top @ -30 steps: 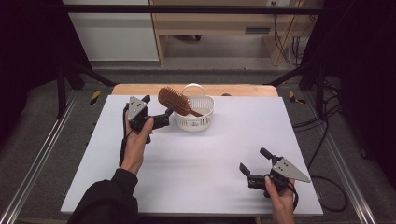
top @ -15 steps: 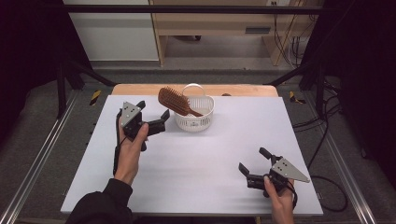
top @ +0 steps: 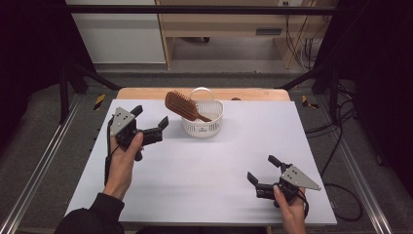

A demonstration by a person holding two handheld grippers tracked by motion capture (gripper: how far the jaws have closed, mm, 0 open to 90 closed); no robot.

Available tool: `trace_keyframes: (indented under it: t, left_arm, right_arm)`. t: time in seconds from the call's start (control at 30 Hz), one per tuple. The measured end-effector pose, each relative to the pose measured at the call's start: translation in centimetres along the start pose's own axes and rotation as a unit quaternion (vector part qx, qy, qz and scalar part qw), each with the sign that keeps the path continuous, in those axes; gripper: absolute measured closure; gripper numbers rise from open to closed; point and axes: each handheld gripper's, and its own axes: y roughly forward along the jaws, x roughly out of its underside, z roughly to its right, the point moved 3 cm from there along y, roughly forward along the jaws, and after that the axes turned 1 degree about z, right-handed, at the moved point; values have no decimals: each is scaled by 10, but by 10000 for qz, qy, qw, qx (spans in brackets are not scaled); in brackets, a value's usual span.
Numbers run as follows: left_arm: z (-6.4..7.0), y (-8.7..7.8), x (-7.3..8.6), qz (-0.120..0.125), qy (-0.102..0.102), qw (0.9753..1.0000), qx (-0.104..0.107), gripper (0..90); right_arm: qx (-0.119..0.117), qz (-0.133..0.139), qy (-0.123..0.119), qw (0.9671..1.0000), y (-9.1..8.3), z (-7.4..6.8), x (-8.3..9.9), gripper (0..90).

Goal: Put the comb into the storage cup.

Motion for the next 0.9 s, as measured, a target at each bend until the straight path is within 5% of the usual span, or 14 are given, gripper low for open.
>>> trace_keyframes:
  t: [0.9]
  left_arm:
    - [-25,-69,10,-212,54,9992,-337,15]
  right_arm:
    - [38,12,8,10000,-2,1,-2,19]
